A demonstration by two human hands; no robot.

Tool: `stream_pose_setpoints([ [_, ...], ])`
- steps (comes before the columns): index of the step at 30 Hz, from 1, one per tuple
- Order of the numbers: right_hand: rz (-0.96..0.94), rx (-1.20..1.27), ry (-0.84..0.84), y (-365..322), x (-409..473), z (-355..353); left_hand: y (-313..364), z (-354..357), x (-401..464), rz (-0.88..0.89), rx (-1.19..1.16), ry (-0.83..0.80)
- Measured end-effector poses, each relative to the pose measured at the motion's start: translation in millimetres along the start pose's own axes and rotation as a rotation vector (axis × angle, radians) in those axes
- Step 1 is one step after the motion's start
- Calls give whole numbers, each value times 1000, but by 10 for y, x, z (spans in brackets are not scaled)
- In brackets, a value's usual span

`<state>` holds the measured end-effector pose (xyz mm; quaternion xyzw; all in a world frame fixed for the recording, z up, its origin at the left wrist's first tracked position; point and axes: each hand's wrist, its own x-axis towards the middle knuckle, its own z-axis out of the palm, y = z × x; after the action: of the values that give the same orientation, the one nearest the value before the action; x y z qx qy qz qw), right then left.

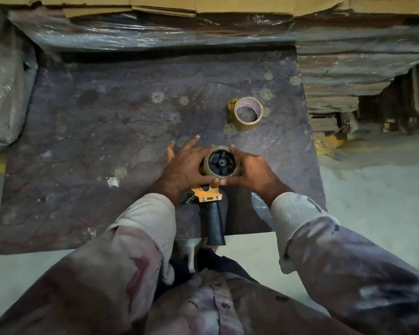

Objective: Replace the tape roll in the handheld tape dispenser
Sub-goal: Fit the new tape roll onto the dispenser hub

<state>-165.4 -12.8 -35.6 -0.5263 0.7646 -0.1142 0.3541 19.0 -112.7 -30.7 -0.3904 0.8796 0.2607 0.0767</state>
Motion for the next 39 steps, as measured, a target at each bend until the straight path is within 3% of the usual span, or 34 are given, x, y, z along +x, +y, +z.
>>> stream_pose_setpoints([
  [6,44,4,32,59,-48,49,25,-31,60,45,30,-25],
  [15,68,-73,78,54,-113,119,-144,210,-331,-45,-41,330],
  [26,16,-171,107,114,-90,196,12,248,-146,-88,76,209],
  [32,28,-264,80,89,-81,190,-105,318,-190,6,-142,302],
  [36,12,-308,41,93,-122,206,-222,333,-313,-71,-316,323],
  [39,100,-239,110,26,-225,305,-219,379,-360,-152,-404,368],
])
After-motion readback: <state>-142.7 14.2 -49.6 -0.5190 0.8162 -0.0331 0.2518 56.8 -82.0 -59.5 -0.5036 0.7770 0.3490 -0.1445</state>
